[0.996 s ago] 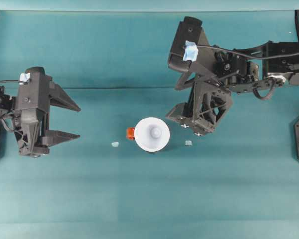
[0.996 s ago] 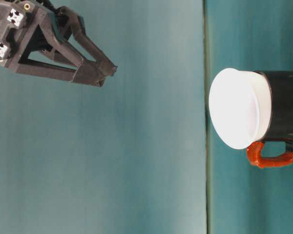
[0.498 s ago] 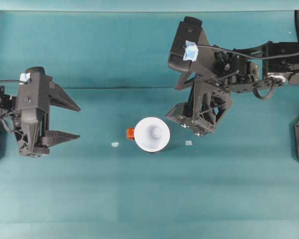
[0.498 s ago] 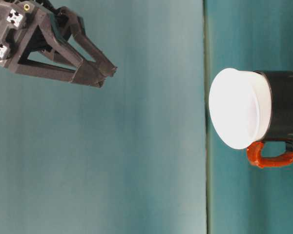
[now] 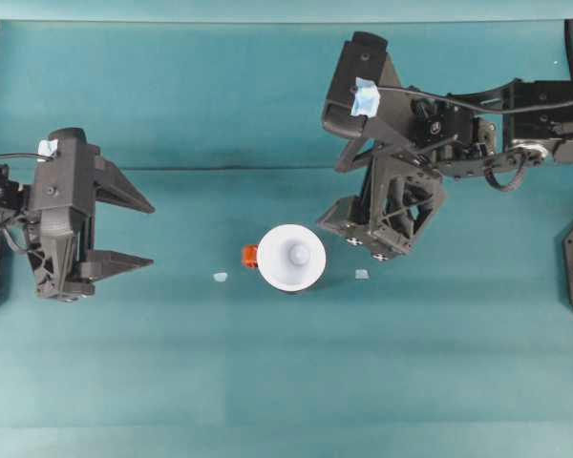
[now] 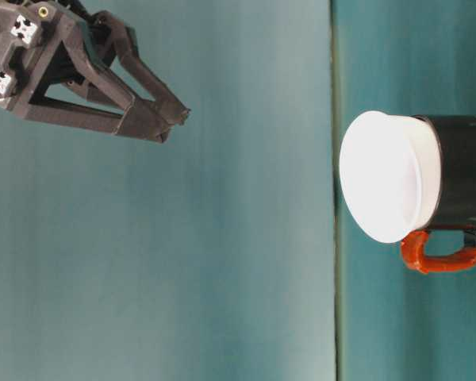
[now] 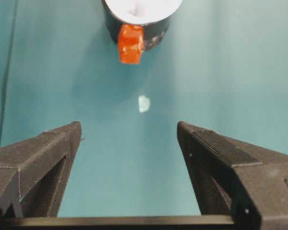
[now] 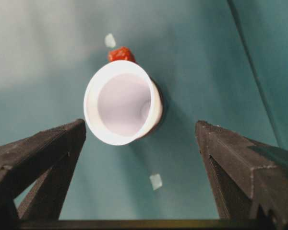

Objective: Put the paper cup into the moved red handle cup holder.

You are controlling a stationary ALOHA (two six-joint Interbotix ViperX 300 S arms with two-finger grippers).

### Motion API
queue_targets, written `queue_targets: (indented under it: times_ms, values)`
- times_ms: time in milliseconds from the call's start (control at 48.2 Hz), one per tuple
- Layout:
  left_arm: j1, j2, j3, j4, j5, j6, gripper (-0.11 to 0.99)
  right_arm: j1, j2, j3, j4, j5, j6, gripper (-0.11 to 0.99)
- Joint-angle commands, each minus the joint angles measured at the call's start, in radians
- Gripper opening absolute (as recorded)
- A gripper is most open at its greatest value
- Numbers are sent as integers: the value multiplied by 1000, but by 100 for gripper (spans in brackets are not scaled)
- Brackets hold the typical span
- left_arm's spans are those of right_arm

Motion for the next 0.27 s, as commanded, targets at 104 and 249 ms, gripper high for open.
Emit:
queue_targets:
  times_ms: [104, 249]
  values:
    - [2, -6, -12, 0, -9, 0, 90, 3, -58, -11, 0, -8, -3, 74]
    - [0, -5, -12, 0, -9, 0, 90, 3, -58, -9, 0, -6, -2, 74]
